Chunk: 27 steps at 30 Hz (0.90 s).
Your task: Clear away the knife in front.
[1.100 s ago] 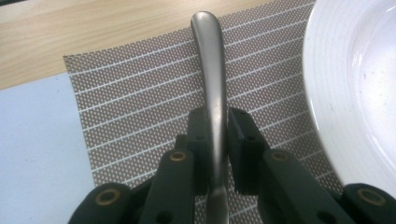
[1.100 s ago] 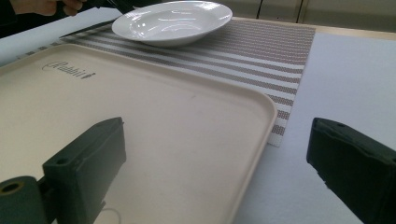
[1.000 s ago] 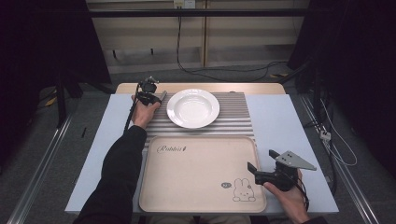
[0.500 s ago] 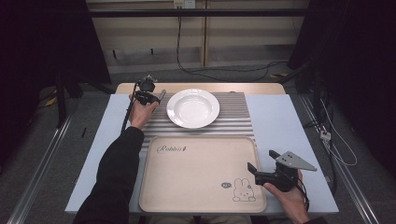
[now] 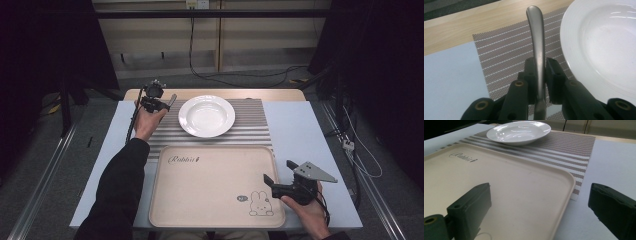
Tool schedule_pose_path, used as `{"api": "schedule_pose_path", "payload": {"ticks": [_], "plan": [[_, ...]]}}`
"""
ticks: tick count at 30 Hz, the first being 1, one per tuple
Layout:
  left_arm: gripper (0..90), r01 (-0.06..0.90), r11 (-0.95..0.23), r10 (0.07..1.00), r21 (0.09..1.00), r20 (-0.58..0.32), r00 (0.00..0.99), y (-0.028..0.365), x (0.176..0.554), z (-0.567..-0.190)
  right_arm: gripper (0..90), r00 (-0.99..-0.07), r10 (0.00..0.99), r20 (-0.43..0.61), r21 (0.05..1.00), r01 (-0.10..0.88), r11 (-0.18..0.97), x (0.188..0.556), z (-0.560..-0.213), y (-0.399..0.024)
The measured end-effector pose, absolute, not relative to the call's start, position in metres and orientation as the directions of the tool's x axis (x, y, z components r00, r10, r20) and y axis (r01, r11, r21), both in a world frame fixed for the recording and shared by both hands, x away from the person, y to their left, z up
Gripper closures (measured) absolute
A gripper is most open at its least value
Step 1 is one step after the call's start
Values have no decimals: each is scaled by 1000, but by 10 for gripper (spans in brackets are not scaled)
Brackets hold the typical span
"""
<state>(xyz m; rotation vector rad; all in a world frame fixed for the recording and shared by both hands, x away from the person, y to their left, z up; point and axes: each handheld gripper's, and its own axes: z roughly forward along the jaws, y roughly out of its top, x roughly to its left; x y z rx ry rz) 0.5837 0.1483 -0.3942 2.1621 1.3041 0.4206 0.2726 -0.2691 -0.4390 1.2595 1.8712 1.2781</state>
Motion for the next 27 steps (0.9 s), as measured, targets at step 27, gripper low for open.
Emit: {"api": "schedule_pose_path", "payload": {"ticks": [27], "plan": [[798,668,-384,849,637,-41,527,146,532,-367,45,-417,907,62,914,389,116,272,-438,-268]]}}
